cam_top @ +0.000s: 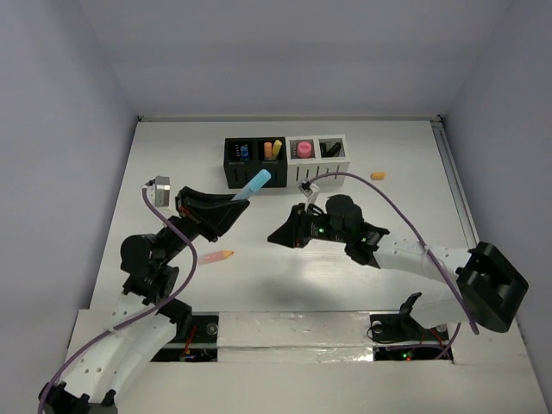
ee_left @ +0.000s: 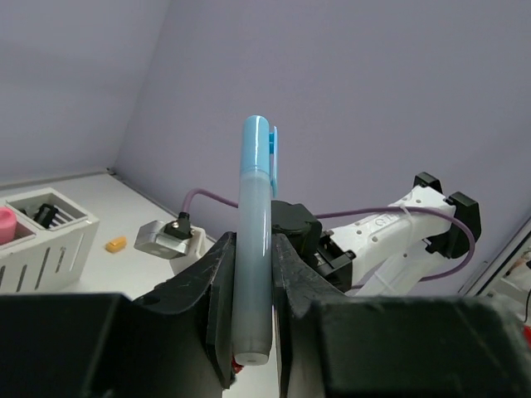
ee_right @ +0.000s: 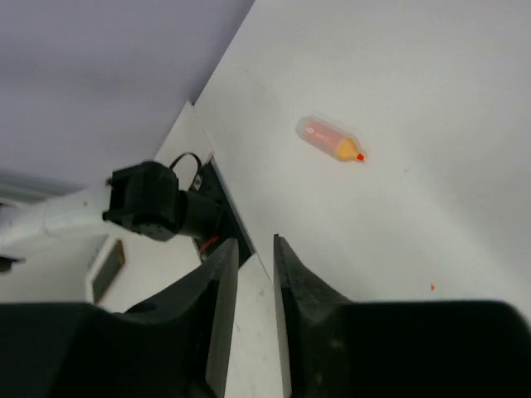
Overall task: Sort the stationery into containers
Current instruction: Close the pen cap on the pen, then place the pen in the storage box.
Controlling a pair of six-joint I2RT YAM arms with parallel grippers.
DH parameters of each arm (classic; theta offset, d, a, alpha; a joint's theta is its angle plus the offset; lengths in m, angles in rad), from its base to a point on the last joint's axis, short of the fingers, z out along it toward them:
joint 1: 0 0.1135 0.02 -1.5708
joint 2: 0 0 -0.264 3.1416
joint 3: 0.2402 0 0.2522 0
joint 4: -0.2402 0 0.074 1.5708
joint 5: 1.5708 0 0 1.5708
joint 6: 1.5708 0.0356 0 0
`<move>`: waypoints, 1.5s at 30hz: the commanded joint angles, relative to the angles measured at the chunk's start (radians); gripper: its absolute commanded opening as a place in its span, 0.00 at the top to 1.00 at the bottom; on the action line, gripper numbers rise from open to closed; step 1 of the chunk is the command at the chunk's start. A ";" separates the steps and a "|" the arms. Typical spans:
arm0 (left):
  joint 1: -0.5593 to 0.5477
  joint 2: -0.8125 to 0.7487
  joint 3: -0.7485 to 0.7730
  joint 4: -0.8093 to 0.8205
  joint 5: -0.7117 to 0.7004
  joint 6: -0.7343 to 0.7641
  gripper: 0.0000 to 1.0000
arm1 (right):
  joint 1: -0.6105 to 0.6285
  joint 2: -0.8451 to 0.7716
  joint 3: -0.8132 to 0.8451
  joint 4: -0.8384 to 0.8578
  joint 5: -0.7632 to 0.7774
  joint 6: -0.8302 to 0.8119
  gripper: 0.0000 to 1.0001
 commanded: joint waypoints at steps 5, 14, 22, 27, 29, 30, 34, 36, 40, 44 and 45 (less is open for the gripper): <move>0.001 -0.032 0.023 0.014 -0.052 0.033 1.00 | -0.002 -0.180 0.055 -0.027 -0.025 -0.187 0.32; 0.001 0.025 -0.055 0.183 -0.004 -0.068 1.00 | -0.011 -0.349 0.102 0.112 -0.064 -0.321 0.07; 0.001 0.065 -0.103 0.344 0.069 -0.176 1.00 | -0.011 -0.188 0.230 0.221 -0.095 -0.303 0.06; 0.001 0.094 -0.124 0.396 0.096 -0.222 1.00 | -0.021 -0.119 0.280 0.292 -0.098 -0.280 0.06; 0.001 0.100 -0.131 0.407 0.112 -0.227 1.00 | -0.030 -0.093 0.289 0.309 -0.089 -0.264 0.06; 0.001 0.100 -0.132 0.402 0.115 -0.224 1.00 | -0.030 -0.082 0.297 0.336 -0.095 -0.255 0.06; 0.001 0.086 -0.141 0.358 0.109 -0.210 1.00 | -0.039 -0.044 0.311 0.405 -0.138 -0.212 0.11; 0.001 0.083 -0.146 0.346 0.108 -0.207 1.00 | -0.039 -0.028 0.311 0.437 -0.152 -0.200 0.14; 0.001 0.088 -0.146 0.332 0.102 -0.196 1.00 | -0.039 -0.007 0.326 0.459 -0.173 -0.175 0.21; 0.001 0.083 -0.147 0.315 0.085 -0.187 1.00 | -0.039 -0.016 0.323 0.476 -0.206 -0.168 0.18; 0.001 0.079 -0.147 0.307 0.079 -0.182 1.00 | -0.039 -0.031 0.314 0.478 -0.210 -0.168 0.16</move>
